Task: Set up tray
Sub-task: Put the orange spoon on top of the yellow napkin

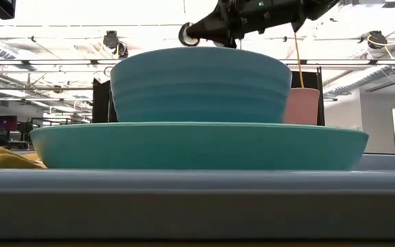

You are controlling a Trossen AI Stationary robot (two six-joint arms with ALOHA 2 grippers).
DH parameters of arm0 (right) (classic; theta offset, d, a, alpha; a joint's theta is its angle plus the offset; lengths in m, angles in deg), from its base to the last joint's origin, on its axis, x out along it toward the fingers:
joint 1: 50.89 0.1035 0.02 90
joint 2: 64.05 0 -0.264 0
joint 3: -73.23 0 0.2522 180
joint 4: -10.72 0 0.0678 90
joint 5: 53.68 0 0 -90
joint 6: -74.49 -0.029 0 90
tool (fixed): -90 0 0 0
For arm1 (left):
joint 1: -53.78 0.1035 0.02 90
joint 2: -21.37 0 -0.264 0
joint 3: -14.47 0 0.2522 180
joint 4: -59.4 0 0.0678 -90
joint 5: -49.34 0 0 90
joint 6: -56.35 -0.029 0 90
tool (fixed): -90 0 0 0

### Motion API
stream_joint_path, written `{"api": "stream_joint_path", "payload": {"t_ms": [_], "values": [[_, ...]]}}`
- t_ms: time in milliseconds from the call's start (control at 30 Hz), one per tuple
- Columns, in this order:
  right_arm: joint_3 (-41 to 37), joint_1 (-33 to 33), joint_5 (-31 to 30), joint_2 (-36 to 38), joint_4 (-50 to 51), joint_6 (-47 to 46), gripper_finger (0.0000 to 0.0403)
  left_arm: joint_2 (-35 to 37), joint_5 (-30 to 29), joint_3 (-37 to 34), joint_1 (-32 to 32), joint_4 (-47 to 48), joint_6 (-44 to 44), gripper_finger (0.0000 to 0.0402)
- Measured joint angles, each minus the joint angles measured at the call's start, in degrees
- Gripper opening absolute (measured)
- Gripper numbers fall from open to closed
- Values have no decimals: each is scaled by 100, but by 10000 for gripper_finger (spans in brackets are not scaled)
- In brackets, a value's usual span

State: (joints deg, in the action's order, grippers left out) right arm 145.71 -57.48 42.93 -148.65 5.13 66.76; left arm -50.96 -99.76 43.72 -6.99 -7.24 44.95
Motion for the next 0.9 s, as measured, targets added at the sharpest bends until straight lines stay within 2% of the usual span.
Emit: {"api": "stream_joint_path", "payload": {"t_ms": [100,233,400,633,900], "values": [[3,283,-334,-61,-118,-34,0,0,1,0,0,0,-54,85],[4,634,-408,-245,-579,-24,0,0,1,0,0,5,-50,85],[171,984,-650,-565,-698,-61,0,-1,44,2,0,25,-2,85],[1061,1363,-654,-1462,-491,-60,0,-2,56,2,-7,280,379,85],[1932,1445,-649,-2341,-289,-166,0,-2,60,2,-23,361,730,85]]}}
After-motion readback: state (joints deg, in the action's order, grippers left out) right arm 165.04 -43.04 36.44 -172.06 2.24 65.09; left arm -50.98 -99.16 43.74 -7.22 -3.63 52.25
